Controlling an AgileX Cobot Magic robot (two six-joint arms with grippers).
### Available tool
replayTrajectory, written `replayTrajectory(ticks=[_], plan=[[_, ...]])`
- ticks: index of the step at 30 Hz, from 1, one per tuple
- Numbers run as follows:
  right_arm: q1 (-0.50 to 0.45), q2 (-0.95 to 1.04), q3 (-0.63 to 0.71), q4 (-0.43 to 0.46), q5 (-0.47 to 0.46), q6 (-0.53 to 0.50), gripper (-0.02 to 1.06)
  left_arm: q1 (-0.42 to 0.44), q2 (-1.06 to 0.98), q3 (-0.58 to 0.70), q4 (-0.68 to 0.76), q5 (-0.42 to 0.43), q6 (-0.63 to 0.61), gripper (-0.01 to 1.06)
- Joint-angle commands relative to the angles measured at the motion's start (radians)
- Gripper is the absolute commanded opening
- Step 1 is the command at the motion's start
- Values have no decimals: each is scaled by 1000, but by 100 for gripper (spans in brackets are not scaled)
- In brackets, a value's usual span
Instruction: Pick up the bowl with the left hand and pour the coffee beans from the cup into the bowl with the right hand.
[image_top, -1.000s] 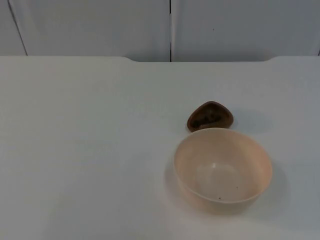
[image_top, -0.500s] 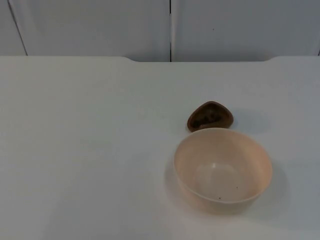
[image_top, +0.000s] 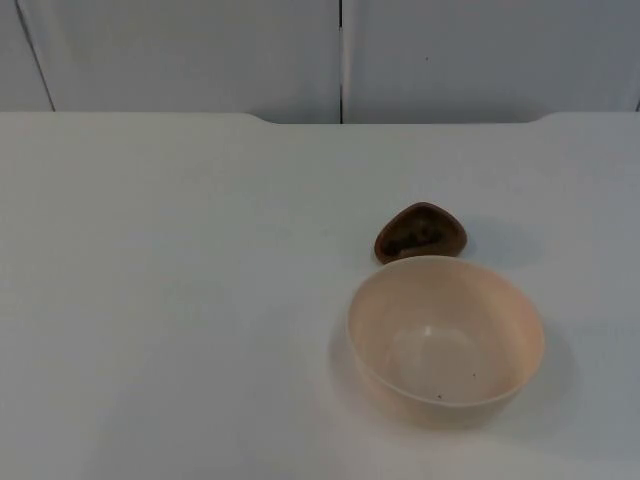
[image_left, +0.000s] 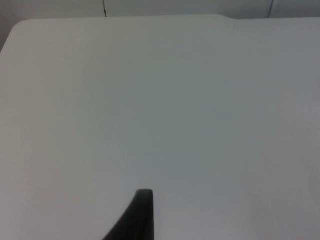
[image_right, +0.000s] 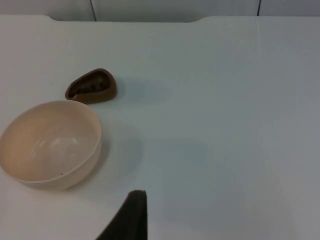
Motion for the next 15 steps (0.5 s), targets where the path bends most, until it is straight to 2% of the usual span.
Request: replayTrajectory(ticks=[1, 15], plan=[[-7, -4, 3, 2, 1, -5, 105, -6, -5, 4, 3, 1, -2, 105], [-7, -4, 3, 2, 1, -5, 105, -6, -5, 4, -6, -1, -2, 105]])
